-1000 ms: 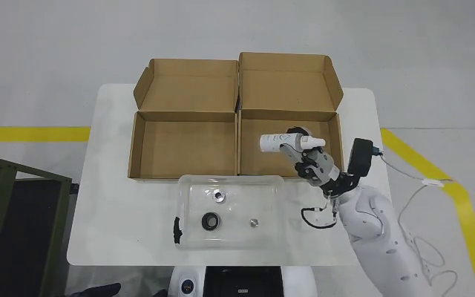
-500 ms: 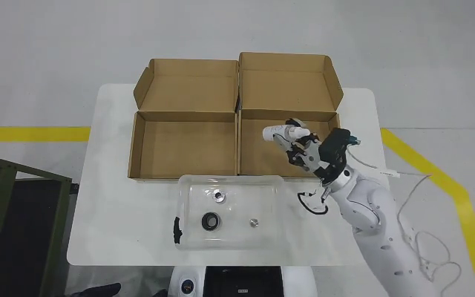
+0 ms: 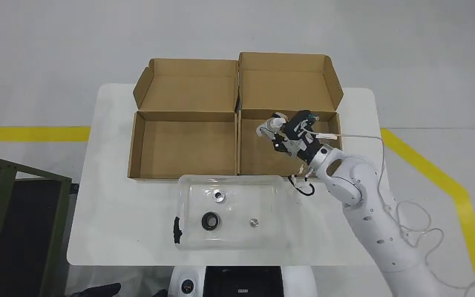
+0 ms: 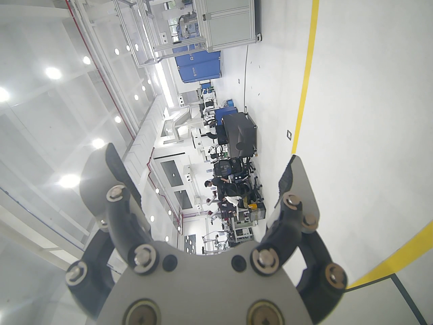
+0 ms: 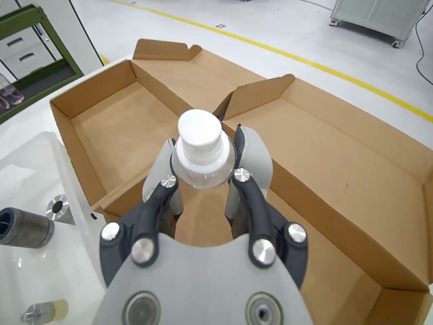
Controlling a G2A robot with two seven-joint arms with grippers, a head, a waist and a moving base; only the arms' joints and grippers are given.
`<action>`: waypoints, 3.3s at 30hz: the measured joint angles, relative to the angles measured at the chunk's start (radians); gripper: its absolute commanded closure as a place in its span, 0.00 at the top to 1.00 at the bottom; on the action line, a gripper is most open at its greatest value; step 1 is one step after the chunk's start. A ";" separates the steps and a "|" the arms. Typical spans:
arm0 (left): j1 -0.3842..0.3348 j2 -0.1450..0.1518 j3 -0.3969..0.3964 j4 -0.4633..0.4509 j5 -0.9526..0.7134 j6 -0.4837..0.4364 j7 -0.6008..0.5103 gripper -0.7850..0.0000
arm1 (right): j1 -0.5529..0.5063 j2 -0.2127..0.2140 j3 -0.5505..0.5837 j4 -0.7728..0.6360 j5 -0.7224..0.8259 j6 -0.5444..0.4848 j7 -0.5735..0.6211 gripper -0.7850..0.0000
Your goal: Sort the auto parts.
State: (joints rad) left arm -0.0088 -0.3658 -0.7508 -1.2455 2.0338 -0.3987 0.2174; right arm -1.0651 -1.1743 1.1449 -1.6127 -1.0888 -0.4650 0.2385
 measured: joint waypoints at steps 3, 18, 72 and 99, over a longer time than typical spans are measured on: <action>0.000 0.000 0.000 0.000 0.000 0.000 0.000 1.00 | 0.047 -0.008 -0.035 0.046 0.001 -0.007 0.035 0.00; 0.000 0.000 0.000 0.000 0.000 0.000 0.000 1.00 | 0.184 -0.044 -0.155 0.199 -0.070 0.030 0.117 0.00; 0.000 0.000 0.000 0.000 0.000 0.000 0.000 1.00 | -0.270 0.046 0.027 -0.499 -0.204 -0.280 0.365 1.00; 0.000 0.000 0.000 0.000 0.000 0.000 0.000 1.00 | -0.383 0.081 -0.017 -0.501 -0.316 -0.370 0.402 1.00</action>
State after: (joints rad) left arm -0.0088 -0.3658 -0.7508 -1.2455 2.0338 -0.3987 0.2174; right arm -1.4482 -1.0937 1.1282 -2.1137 -1.4053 -0.8345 0.6408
